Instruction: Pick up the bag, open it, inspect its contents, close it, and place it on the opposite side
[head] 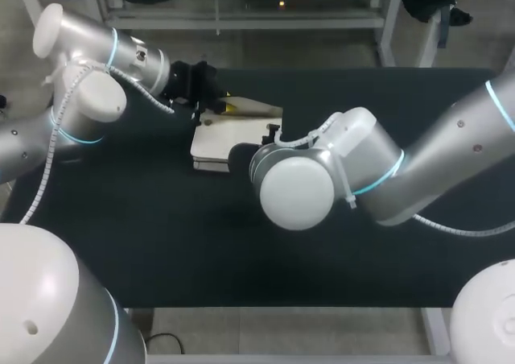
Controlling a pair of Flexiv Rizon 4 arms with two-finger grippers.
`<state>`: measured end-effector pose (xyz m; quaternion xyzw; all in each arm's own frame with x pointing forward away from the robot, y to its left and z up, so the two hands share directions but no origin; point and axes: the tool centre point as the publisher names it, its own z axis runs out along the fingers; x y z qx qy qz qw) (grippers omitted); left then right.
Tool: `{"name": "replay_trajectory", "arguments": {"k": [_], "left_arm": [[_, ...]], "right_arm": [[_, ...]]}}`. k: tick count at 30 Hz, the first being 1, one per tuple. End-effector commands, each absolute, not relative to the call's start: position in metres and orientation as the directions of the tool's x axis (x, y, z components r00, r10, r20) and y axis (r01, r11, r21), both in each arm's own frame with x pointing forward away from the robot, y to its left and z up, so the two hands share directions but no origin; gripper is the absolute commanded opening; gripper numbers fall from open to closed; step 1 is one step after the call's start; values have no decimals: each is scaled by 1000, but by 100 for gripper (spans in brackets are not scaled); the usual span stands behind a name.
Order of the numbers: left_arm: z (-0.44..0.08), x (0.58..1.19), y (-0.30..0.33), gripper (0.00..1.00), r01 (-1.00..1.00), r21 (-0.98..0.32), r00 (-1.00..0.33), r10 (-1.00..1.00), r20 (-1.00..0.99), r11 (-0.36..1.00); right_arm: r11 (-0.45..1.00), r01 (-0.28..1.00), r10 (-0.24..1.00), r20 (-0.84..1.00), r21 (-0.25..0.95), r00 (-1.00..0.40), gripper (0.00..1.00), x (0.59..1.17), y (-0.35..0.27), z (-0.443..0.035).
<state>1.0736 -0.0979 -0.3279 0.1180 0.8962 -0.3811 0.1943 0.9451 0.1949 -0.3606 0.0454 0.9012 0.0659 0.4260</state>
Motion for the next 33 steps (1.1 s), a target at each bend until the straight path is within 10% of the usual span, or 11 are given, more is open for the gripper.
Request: {"name": "replay_trajectory", "arguments": {"k": [1, 17, 33], "left_arm": [[-330, 1075, -98, 0, 360, -639, -899, 71, -432, 680], [-333, 1072, -99, 0, 368, -637, -903, 96, -419, 678], [-331, 1067, -98, 0, 377, -632, -902, 113, -417, 677]], "right_arm": [[987, 23, 137, -762, 158, -633, 52, 950, 197, -365], [987, 16, 135, -760, 162, -636, 18, 955, 200, -366], [989, 0, 113, -763, 147, -637, 27, 953, 204, -368]]}}
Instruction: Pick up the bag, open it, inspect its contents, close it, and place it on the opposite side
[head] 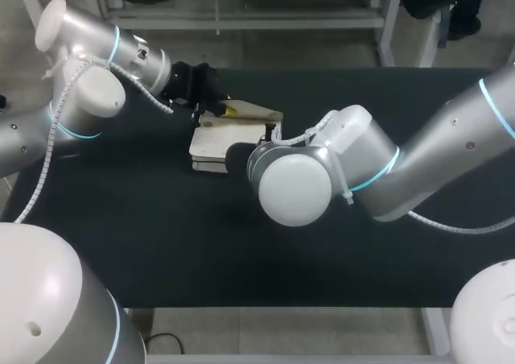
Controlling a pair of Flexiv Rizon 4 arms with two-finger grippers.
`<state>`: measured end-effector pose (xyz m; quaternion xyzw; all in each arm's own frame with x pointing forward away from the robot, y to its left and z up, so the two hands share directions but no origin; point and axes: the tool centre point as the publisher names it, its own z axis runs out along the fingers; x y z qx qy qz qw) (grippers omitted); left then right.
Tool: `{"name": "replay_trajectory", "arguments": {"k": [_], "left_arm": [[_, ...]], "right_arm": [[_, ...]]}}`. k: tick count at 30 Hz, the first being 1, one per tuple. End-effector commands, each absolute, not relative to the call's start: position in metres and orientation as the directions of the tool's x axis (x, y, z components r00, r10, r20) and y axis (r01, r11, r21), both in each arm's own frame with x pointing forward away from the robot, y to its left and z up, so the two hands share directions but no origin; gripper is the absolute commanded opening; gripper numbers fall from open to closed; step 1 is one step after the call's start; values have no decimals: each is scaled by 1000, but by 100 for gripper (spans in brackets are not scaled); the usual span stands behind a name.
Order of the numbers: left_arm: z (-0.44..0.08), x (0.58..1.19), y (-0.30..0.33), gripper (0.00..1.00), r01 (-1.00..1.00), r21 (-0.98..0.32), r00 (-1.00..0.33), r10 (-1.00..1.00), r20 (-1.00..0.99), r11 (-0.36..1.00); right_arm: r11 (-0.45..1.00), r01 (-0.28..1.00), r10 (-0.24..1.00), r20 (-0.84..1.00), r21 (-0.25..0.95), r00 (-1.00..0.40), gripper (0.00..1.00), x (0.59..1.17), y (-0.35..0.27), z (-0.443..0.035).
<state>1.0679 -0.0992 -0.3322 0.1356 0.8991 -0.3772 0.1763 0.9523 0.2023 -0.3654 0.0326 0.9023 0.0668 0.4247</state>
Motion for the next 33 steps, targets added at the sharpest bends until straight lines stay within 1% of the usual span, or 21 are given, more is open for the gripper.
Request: {"name": "replay_trajectory", "arguments": {"k": [1, 7, 11, 14, 16, 17, 27, 33], "left_arm": [[-331, 1067, -98, 0, 376, -632, -903, 114, -415, 678], [-330, 1065, -98, 0, 373, -632, -904, 113, -411, 680], [-331, 1065, -97, 0, 368, -631, -906, 111, -408, 683], [-332, 1065, -96, 0, 364, -629, -907, 109, -406, 687], [-332, 1065, -96, 0, 362, -628, -908, 108, -405, 689], [-332, 1065, -96, 0, 362, -628, -908, 108, -405, 689], [-335, 1061, -95, 0, 383, -609, -895, 115, -432, 695], [-335, 1055, -92, 0, 426, -605, -872, 127, -472, 673]], "right_arm": [[989, -1, 112, -762, 146, -638, 27, 953, 204, -368], [991, -5, 101, -759, 135, -643, 26, 952, 207, -371], [992, -5, 95, -760, 128, -643, 23, 952, 209, -373], [993, 1, 93, -765, 119, -637, 16, 951, 210, -371], [994, 7, 92, -770, 113, -631, 3, 950, 210, -370], [994, 8, 92, -771, 113, -630, 0, 950, 210, -369], [993, 25, 109, -792, 118, -601, 0, 949, 207, -359], [991, 28, 119, -793, 127, -597, 0, 950, 206, -356]]}}
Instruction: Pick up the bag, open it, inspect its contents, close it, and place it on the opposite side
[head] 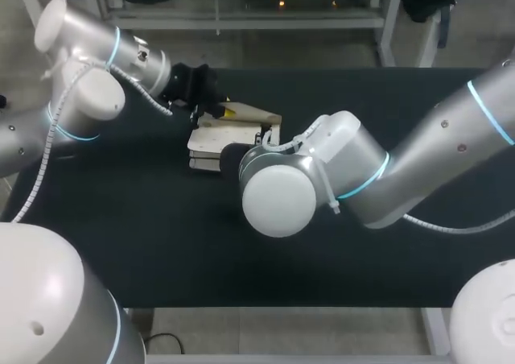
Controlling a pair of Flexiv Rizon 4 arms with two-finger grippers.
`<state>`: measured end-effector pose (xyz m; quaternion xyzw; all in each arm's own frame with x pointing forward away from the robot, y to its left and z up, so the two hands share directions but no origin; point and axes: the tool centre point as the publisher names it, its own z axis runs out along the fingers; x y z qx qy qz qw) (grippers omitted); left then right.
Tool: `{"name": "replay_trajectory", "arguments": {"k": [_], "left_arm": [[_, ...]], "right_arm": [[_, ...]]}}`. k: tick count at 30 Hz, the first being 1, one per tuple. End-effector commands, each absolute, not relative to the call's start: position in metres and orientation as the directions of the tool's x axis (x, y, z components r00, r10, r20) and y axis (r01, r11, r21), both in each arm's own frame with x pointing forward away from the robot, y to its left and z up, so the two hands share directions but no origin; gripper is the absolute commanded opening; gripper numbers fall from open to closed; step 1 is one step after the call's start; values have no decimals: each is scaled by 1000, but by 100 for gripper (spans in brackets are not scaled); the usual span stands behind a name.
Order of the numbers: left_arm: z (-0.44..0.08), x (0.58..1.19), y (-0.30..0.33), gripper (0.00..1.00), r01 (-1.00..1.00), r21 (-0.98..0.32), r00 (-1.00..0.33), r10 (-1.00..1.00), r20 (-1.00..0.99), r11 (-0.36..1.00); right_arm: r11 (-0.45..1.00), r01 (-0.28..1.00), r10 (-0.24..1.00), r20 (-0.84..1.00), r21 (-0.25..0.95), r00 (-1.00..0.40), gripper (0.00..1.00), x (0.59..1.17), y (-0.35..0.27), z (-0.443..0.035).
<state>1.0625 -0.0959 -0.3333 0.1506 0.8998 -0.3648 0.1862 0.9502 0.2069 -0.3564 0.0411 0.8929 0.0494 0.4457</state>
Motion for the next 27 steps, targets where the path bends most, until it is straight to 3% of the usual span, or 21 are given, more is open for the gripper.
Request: {"name": "replay_trajectory", "arguments": {"k": [1, 16, 17, 18, 19, 23, 25, 27], "left_arm": [[-335, 1054, -91, 0, 437, -604, -866, 131, -482, 666], [-347, 1032, -87, 0, 606, -515, -737, 185, -650, 607], [-348, 1031, -87, 4, 606, -514, -737, 185, -651, 607], [-348, 1031, -87, 26, 606, -513, -736, 184, -651, 608], [-348, 1031, -87, 41, 606, -514, -736, 183, -652, 608], [-340, 1032, -86, 72, 601, -520, -736, 166, -656, 607], [-336, 1032, -85, 78, 604, -523, -735, 165, -658, 602], [-332, 1032, -86, 75, 607, -521, -730, 163, -663, 601]], "right_arm": [[991, 28, 119, -793, 127, -597, 0, 950, 206, -356], [991, 28, 119, -793, 127, -597, 0, 950, 206, -356], [991, 28, 119, -793, 127, -597, 0, 950, 206, -356], [991, 28, 119, -793, 127, -597, 0, 950, 206, -356], [991, 28, 119, -793, 127, -597, 0, 950, 206, -356], [991, 28, 119, -793, 127, -597, 0, 950, 206, -356], [991, 28, 119, -793, 127, -597, 0, 950, 206, -356], [991, 28, 119, -793, 127, -597, 0, 950, 206, -356]]}}
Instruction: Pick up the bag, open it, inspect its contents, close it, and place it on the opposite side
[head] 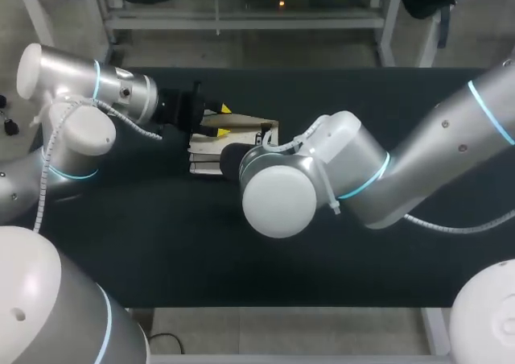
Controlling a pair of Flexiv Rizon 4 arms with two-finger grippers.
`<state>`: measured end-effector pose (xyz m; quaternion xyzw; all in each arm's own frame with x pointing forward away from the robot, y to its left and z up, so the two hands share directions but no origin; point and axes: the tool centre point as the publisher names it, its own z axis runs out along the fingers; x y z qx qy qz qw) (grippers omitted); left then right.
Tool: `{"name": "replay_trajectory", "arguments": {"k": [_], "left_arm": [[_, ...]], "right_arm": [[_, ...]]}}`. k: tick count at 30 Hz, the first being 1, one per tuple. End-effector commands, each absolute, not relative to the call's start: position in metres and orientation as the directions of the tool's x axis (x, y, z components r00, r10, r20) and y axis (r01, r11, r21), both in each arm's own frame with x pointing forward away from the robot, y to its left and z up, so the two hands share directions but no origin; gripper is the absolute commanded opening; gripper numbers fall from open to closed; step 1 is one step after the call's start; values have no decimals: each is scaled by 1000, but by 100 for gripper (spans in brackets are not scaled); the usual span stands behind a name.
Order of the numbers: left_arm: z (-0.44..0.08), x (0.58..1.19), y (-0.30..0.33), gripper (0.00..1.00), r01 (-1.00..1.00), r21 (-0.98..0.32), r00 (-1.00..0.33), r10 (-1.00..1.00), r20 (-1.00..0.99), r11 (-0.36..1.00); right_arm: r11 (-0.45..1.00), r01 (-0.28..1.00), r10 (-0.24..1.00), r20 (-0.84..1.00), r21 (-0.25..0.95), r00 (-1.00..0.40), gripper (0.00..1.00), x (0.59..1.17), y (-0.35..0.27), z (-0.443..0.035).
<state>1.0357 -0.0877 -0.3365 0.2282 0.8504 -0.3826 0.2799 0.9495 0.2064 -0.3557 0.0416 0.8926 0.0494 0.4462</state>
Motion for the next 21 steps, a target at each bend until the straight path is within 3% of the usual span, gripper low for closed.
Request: {"name": "replay_trajectory", "arguments": {"k": [1, 11, 21], "left_arm": [[-331, 1032, -86, 72, 607, -521, -730, 162, -664, 601], [-326, 1034, -85, 27, 599, -520, -731, 151, -666, 609], [-320, 1042, -85, 30, 579, -520, -740, 137, -658, 628]], "right_arm": [[991, 28, 119, -793, 127, -597, 0, 950, 206, -356], [991, 28, 119, -793, 127, -597, 0, 950, 206, -356], [991, 28, 119, -793, 127, -597, 0, 950, 206, -356]]}}
